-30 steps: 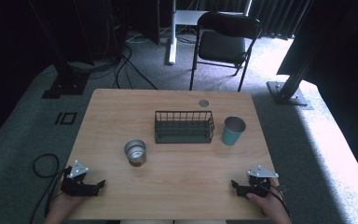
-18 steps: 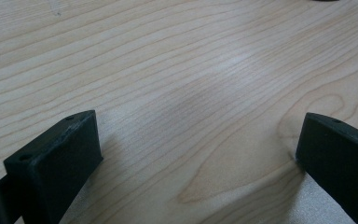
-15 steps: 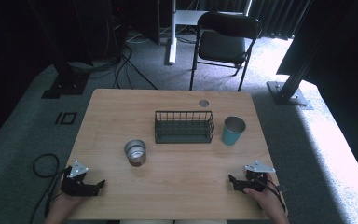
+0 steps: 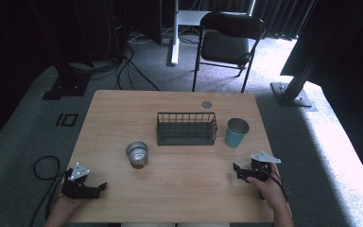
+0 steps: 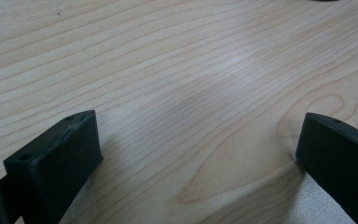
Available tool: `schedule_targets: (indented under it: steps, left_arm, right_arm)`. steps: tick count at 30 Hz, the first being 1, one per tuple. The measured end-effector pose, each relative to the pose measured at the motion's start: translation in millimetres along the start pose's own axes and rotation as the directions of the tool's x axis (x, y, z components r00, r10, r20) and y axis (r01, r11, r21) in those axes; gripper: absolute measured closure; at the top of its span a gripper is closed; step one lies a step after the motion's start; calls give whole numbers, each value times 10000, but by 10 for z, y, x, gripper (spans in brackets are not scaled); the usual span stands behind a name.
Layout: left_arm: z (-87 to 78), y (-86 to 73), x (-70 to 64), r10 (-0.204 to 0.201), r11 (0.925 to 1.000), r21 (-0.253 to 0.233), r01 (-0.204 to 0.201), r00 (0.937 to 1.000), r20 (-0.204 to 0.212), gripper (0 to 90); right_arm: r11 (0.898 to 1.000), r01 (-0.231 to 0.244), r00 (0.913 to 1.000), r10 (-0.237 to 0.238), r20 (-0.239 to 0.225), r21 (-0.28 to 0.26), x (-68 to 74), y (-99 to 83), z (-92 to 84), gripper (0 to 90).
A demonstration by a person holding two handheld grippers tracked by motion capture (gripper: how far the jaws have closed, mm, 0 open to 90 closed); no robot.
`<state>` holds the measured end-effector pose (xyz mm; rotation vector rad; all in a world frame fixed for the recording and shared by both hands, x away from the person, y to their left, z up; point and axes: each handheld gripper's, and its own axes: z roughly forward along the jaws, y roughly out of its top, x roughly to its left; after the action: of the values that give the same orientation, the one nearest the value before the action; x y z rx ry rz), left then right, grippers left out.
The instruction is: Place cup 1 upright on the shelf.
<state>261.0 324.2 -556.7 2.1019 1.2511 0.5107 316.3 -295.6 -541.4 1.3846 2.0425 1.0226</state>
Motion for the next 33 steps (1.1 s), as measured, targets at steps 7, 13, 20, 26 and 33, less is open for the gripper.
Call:
schedule_targets:
  steps: [7, 13, 20, 26, 33]
  left_arm:
    - [0, 0, -1, -8, 10000, 5, 8, 10000, 5, 4]
    - [0, 0, -1, -8, 10000, 5, 8, 10000, 5, 4]
    - [0, 0, -1, -10, 10000, 6, 10, 10000, 6, 4]
    - [0, 0, -1, -8, 10000, 6, 8, 10000, 5, 4]
    - [0, 0, 0, -9, 10000, 5, 9, 10000, 5, 4]
  right_arm:
    - [9989, -263, 9996, 266, 54, -375, -36, 130, 39, 113]
    - [9944, -552, 9983, 567, 145, -898, -50, 224, 100, 113]
    - [9874, -703, 9962, 769, 416, -1418, -63, 333, 171, 113]
    - [9806, -862, 9946, 951, 424, -1759, -63, 408, 234, 113]
    - [9745, -989, 9931, 1096, 428, -2012, -52, 482, 311, 113]
